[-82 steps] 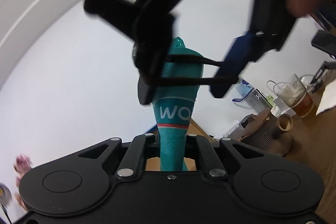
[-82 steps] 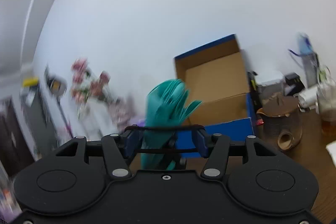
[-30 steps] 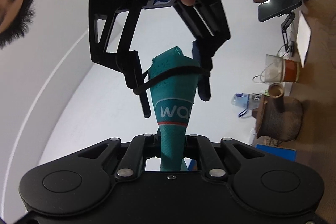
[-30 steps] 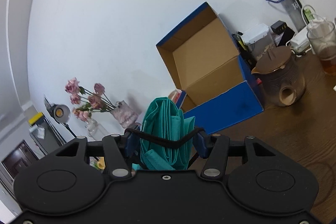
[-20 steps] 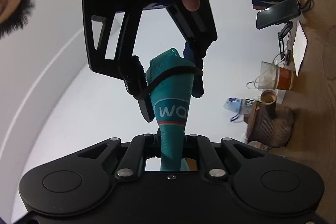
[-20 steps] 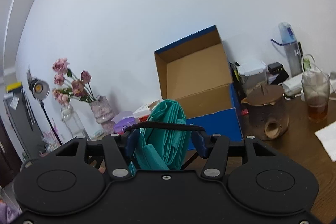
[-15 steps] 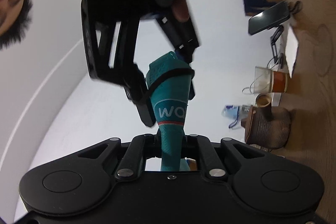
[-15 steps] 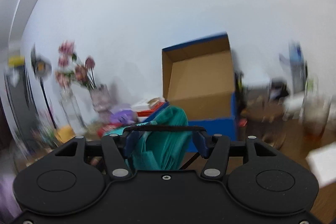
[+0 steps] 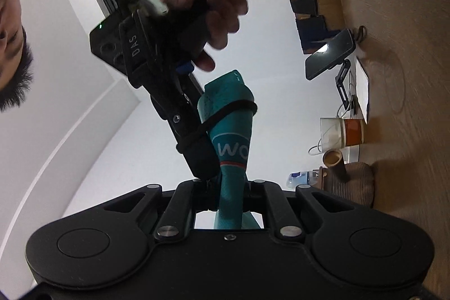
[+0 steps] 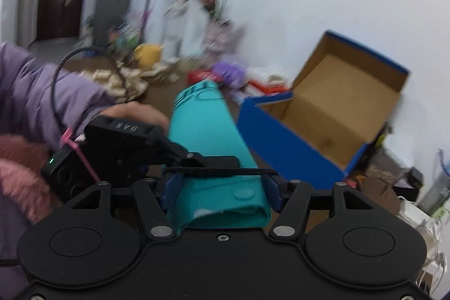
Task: Fold shopping bag
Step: 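Open the right gripper to release the band and withdraw it from the bag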
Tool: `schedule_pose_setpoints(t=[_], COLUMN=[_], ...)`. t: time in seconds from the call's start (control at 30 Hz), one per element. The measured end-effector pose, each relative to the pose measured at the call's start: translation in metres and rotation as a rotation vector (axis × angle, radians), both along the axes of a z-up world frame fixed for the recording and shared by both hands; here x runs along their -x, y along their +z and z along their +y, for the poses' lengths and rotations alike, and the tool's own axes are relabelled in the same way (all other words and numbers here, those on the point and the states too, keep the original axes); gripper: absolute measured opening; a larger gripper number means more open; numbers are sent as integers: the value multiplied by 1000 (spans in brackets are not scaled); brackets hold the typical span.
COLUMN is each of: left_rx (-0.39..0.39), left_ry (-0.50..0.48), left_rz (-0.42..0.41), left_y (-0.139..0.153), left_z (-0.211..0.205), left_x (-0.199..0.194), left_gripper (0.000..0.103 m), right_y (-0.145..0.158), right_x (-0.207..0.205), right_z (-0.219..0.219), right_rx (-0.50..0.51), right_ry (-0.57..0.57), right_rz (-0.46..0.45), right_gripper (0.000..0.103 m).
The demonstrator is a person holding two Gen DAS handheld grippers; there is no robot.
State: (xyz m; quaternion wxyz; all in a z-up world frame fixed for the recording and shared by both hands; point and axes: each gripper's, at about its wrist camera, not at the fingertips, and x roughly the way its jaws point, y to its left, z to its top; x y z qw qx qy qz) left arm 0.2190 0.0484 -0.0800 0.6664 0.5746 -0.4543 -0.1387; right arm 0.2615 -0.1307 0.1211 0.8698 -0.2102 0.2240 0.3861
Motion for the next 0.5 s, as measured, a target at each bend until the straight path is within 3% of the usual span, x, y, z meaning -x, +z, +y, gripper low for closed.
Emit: schedule_pose_setpoints(t=[0.1, 0.27, 0.4, 0.5], left_rx=[62, 113, 109, 107], left_ry=[21, 10, -109, -214], left_rz=[32, 35, -16, -45], left_y=[4, 9, 8, 7], left_z=[-7, -11, -6, -7], left_x=[0, 7, 20, 30], left_gripper=[10, 11, 10, 10], right_y=[8, -5, -15, -19], right_x=[-36, -74, -88, -90], right_z=[-14, -46, -55, -47], right_rx=[-131, -328, -329, -275], right_ry=[-43, -9, 190, 292], right_rz=[271, 580, 827, 909], right_gripper=[69, 70, 61, 61])
